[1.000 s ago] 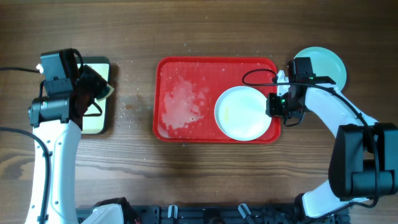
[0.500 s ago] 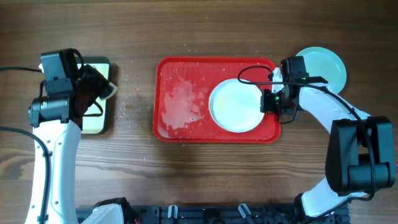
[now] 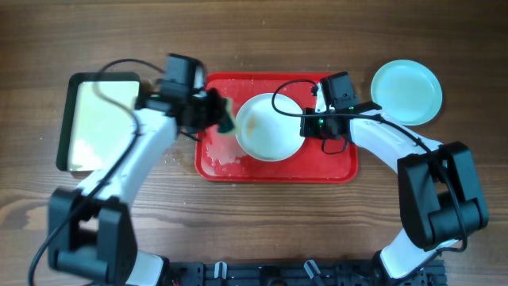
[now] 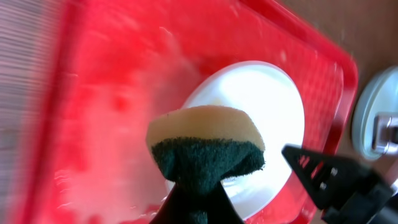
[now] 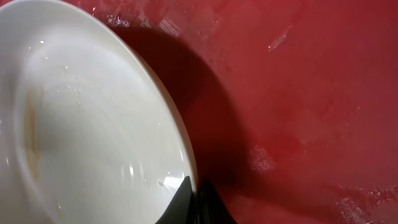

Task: Clean dirty plates on tray and stack at the side
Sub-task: 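Hold the white plate with the right gripper and scrub it with the sponge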

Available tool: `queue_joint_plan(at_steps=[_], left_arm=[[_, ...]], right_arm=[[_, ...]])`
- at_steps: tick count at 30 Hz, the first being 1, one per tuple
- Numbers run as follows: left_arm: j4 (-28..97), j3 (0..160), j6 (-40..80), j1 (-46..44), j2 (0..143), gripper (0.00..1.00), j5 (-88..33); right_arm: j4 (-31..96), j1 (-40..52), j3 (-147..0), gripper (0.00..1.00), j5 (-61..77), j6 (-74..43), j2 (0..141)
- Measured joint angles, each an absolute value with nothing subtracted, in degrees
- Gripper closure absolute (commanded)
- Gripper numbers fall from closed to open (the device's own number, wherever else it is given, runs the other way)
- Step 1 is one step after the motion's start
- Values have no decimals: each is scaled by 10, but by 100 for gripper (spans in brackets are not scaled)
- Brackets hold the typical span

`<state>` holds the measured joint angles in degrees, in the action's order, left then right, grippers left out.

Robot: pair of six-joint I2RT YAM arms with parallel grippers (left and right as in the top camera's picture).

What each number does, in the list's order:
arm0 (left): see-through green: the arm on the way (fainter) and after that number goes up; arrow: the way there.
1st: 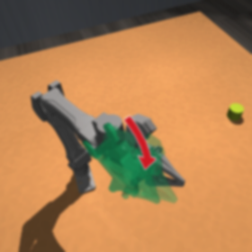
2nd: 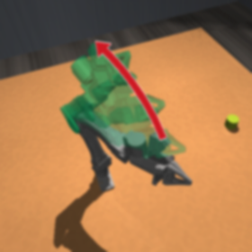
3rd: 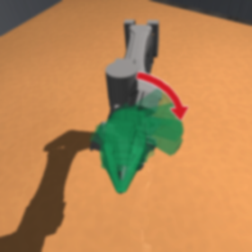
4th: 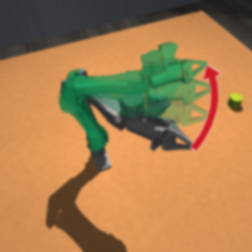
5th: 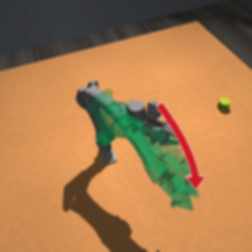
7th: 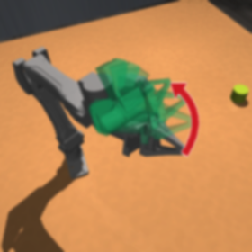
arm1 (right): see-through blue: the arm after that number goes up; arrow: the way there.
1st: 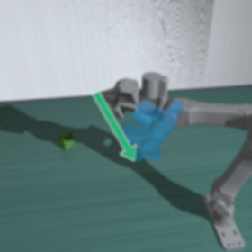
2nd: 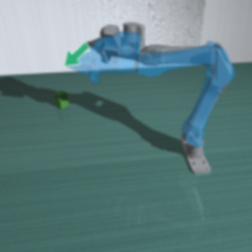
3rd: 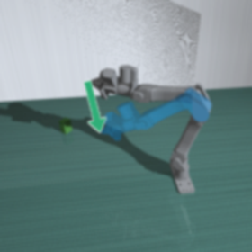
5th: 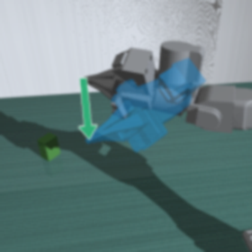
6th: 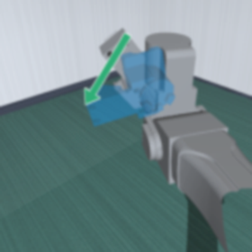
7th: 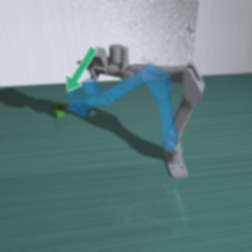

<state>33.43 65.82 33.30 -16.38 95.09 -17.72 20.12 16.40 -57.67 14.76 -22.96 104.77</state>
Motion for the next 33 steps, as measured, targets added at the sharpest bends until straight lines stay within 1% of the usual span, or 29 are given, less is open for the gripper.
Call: queue_joint_plan(at_steps=[4, 7, 16, 20, 21, 23, 29, 31, 33], left_arm=[[275, 658, 333, -243, 1018, 96, -182], [250, 658, 333, -274, 1057, 96, -182], [149, 658, 328, -284, 1122, 96, -146], [161, 662, 291, -291, 1122, 96, -80], [178, 667, 285, -295, 1119, 96, -20], [205, 668, 278, -295, 1111, 96, 56], [231, 666, 268, -303, 1066, 96, 213], [229, 664, 266, -287, 1037, 96, 209], [209, 663, 266, -279, 1019, 96, 139]], right_arm=[[206, 164, -577, 96, 148, -232, 1048], [211, 164, -577, 96, 147, -231, 1048], [230, 164, -577, 96, 148, -229, 1048], [237, 164, -577, 95, 148, -224, 1048], [238, 164, -577, 96, 148, -224, 1048], [238, 164, -577, 96, 148, -224, 1048], [246, 171, -580, 96, 150, -223, 1048], [246, 167, -580, 96, 147, -221, 1048], [246, 167, -580, 96, 145, -218, 1048]])
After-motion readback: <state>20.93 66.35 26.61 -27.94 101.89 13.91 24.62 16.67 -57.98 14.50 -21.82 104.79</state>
